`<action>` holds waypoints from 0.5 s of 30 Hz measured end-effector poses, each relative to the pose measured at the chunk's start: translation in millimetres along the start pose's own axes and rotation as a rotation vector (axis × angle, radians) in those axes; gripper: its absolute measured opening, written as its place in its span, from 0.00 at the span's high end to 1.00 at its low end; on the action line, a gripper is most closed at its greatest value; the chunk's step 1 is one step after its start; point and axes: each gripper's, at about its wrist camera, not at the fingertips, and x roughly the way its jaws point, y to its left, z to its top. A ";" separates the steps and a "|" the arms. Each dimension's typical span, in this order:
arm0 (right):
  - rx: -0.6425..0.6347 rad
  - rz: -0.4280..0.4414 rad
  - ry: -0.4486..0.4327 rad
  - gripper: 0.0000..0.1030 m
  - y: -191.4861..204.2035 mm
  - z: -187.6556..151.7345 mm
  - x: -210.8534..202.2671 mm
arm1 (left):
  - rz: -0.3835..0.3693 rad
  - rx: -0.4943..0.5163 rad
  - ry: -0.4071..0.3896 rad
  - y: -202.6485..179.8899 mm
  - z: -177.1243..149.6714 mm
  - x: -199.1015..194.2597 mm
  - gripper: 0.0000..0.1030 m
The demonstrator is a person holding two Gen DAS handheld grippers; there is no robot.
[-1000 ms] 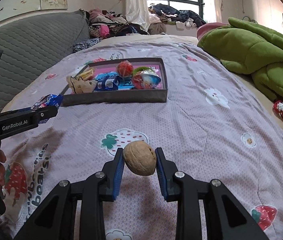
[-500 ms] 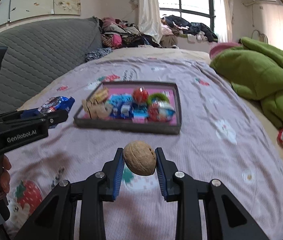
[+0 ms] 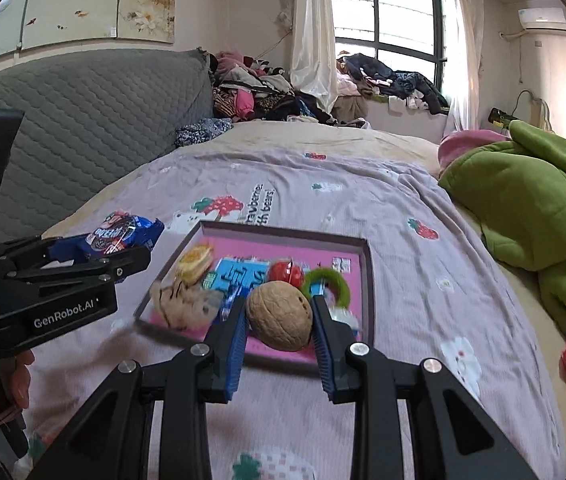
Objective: Organize objects
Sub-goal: 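Carry the walnut and blue cookie packet toward the tray with both grippers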
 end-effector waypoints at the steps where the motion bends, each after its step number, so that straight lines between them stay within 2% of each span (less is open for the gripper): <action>1: -0.002 0.002 -0.001 0.70 0.4 3.1 4.4 | 0.001 -0.003 0.002 2.4 2.7 4.4 0.46; 7: -0.011 0.012 -0.020 0.70 3.0 23.3 33.3 | -0.002 -0.042 0.000 17.2 12.9 30.6 0.45; 15: -0.006 0.035 -0.033 0.70 10.1 30.5 63.8 | 0.005 -0.067 0.003 27.4 9.0 69.6 0.45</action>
